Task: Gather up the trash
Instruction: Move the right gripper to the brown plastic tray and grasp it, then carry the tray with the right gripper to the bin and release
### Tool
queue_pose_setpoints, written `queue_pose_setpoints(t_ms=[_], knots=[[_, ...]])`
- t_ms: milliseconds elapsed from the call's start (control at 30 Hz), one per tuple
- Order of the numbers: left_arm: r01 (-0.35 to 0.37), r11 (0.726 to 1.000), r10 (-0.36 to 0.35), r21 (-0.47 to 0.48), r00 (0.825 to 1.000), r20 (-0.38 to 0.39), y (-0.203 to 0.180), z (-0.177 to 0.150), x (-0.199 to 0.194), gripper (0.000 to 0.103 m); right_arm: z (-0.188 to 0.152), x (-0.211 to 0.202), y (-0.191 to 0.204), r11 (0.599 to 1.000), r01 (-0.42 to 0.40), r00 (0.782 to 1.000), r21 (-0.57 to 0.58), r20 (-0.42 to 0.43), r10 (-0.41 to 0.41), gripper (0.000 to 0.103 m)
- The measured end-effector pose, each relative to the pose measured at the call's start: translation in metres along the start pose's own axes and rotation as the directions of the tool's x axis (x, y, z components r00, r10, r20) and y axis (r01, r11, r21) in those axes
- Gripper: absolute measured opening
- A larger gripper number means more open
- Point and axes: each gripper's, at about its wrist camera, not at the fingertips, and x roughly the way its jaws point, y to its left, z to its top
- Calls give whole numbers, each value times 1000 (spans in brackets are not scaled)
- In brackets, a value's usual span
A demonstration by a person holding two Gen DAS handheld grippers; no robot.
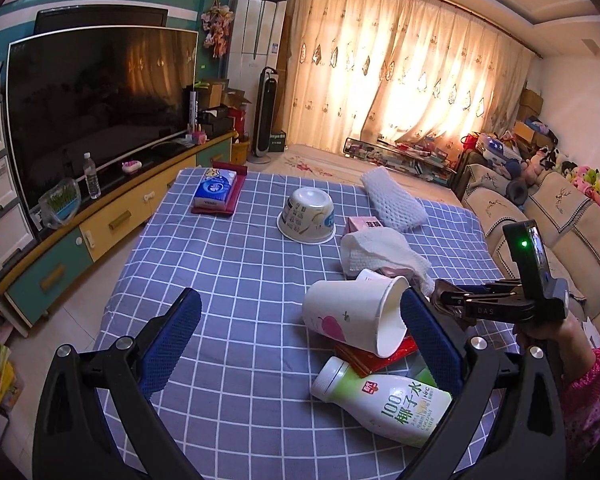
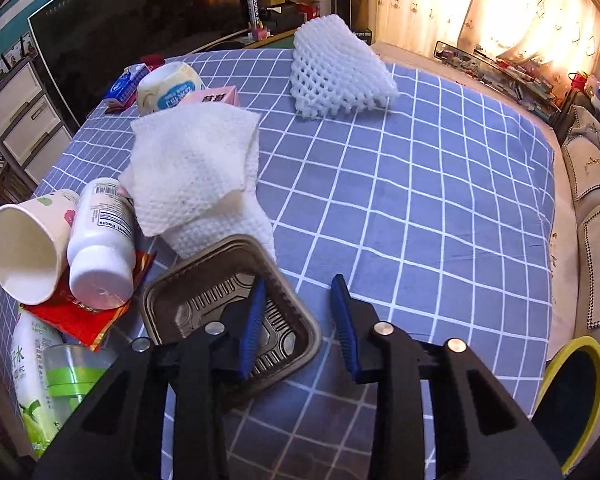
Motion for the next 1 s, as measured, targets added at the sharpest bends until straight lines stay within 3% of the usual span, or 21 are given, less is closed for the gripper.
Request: queue_pose_setpoints(t_ms=[33,67,300,433,600,767,867,1000], knots=[[0,1000,0,0,1000,-4,0,0,2,98,0,-1,-1,1000,-12,1000,9,2,12,11],[1,1000,-1,-1,1000,-5,0,-1,4,98,0,-2,-1,1000,-25,1000,11,0,25,5],[0,1000,0,-2,1000,-5,0,0,7,98,-16,-29,0,999,-39,999,27,37,38,4],[-1,1000,1,-7,1000,7,1,-2,5,98,-37,-62,-17,994,-55,994,98,100,45,4],[6,1000,-6,1,1000,13,-6,-5,2,98,-77,-101,-62,969,-20,987,245,160,-20,4],[27,999,-27,18,1000,8,-21,-5,0,98,-125,-129,-123,904,96,975,417,143,-170,4],[39,999,-39,35,999,4,-35,-6,0,98,-154,-138,-163,839,192,957,509,94,-276,5],[52,997,-52,58,999,-13,-53,-8,3,98,-182,-132,-203,770,257,942,584,28,-335,5]])
